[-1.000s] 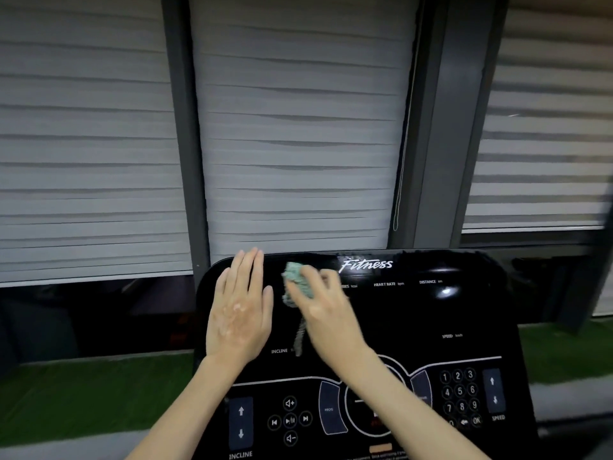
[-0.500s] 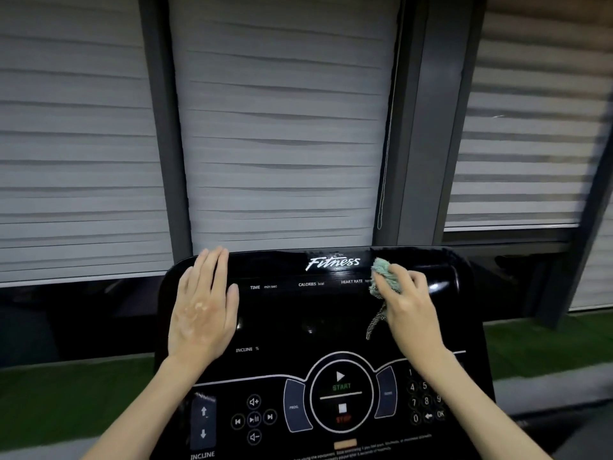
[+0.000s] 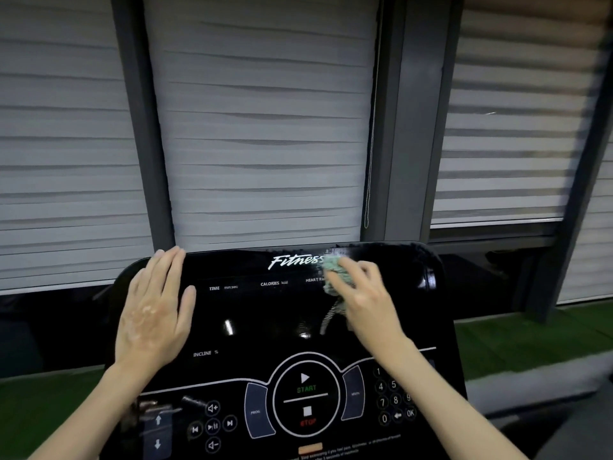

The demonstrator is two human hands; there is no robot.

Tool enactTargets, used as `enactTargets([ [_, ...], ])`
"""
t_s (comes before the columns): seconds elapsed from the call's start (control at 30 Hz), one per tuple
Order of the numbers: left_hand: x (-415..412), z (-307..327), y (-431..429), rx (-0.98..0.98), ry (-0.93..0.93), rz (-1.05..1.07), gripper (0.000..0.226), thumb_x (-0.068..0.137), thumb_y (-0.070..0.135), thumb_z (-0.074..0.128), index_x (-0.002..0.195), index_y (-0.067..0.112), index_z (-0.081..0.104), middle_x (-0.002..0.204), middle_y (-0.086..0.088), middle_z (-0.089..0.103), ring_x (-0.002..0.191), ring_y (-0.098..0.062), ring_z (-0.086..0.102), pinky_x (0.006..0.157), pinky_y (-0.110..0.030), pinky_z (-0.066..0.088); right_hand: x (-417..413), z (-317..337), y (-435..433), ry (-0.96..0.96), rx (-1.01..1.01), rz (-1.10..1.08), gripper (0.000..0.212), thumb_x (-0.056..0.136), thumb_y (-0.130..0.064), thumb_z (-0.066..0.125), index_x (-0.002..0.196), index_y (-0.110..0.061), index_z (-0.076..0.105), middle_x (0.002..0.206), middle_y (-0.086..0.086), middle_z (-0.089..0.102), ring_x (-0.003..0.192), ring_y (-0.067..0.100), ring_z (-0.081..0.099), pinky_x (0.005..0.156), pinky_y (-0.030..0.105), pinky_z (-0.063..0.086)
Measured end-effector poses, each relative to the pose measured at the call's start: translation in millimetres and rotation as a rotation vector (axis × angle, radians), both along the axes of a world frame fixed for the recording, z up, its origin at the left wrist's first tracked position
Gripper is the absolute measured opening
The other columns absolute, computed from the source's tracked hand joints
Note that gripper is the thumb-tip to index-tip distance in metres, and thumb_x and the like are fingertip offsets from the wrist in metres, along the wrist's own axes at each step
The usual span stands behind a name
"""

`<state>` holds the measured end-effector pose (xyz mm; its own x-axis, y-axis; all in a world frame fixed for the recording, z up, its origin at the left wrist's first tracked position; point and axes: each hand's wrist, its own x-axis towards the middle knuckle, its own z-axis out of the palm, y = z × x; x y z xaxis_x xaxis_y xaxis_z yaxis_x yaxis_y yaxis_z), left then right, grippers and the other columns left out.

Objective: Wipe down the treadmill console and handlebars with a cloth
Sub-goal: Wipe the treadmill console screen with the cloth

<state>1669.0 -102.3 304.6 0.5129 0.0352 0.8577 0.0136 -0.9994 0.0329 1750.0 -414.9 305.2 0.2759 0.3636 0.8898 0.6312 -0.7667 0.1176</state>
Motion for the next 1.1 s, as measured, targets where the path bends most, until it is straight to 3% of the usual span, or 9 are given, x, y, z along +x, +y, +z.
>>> enactTargets([
  [0.1, 0, 0, -2, 0.005, -0.011, 0.001, 0.059, 0.097, 0.030, 0.033, 0.144, -0.004, 0.038, 0.147, -0.020, 0.042, 0.141, -0.036, 0.033, 0.116, -0.046, 0.025, 16, -6, -59, 0.061, 0.118, -0.104, 0.063, 0.053, 0.024, 0.069, 0.110, -0.003, 0.069, 0.118, 0.017, 0.058, 0.093, 0.036, 0.050, 0.076, 0.040, 0.052],
  [0.23, 1, 0, -3, -0.003, -0.016, 0.003, 0.059, 0.096, 0.029, 0.033, 0.143, -0.005, 0.039, 0.146, -0.022, 0.042, 0.139, -0.038, 0.034, 0.115, -0.049, 0.027, 25, -10, -97, 0.105, 0.248, -0.235, 0.057, 0.062, 0.028, 0.064, 0.112, -0.001, 0.069, 0.115, 0.023, 0.059, 0.092, 0.041, 0.050, 0.071, 0.048, 0.055],
  [0.3, 1, 1, -3, -0.001, -0.017, 0.004, 0.058, 0.096, 0.029, 0.034, 0.143, -0.006, 0.039, 0.146, -0.022, 0.042, 0.139, -0.038, 0.034, 0.115, -0.049, 0.027, 24, -8, -90, 0.085, 0.280, -0.238, 0.050, 0.065, 0.026, 0.065, 0.108, 0.001, 0.070, 0.112, 0.024, 0.060, 0.090, 0.041, 0.051, 0.071, 0.046, 0.055],
  [0.6, 0, 1, -2, 0.009, -0.009, 0.014, 0.058, 0.097, 0.030, 0.033, 0.144, -0.004, 0.039, 0.147, -0.020, 0.042, 0.140, -0.036, 0.034, 0.116, -0.047, 0.027, 2, 15, 30, 0.053, 0.087, 0.062, 0.048, 0.067, 0.019, 0.068, 0.110, -0.003, 0.069, 0.118, 0.014, 0.060, 0.093, 0.034, 0.052, 0.068, 0.036, 0.055],
  [0.77, -2, 2, -2, 0.007, 0.007, 0.018, 0.059, 0.097, 0.031, 0.032, 0.145, -0.003, 0.038, 0.148, -0.019, 0.041, 0.141, -0.034, 0.033, 0.117, -0.046, 0.026, 8, 13, 15, 0.033, 0.032, 0.061, 0.059, 0.062, 0.022, 0.069, 0.114, -0.006, 0.068, 0.120, 0.013, 0.060, 0.094, 0.033, 0.052, 0.066, 0.036, 0.056],
  [0.93, -2, 2, -3, -0.001, 0.012, 0.023, 0.058, 0.097, 0.030, 0.033, 0.145, -0.002, 0.038, 0.149, -0.018, 0.041, 0.142, -0.033, 0.032, 0.117, -0.046, 0.026, 26, 1, -59, 0.058, 0.192, -0.119, 0.059, 0.059, 0.026, 0.066, 0.111, -0.002, 0.069, 0.118, 0.019, 0.060, 0.094, 0.036, 0.049, 0.077, 0.041, 0.051],
  [1.1, 0, 1, -6, 0.002, 0.013, 0.036, 0.058, 0.096, 0.028, 0.033, 0.145, -0.003, 0.037, 0.148, -0.019, 0.040, 0.142, -0.034, 0.032, 0.116, -0.047, 0.028, 29, -1, -71, 0.057, 0.353, -0.228, 0.048, 0.068, 0.024, 0.062, 0.110, 0.001, 0.070, 0.115, 0.024, 0.060, 0.088, 0.041, 0.050, 0.074, 0.045, 0.052],
])
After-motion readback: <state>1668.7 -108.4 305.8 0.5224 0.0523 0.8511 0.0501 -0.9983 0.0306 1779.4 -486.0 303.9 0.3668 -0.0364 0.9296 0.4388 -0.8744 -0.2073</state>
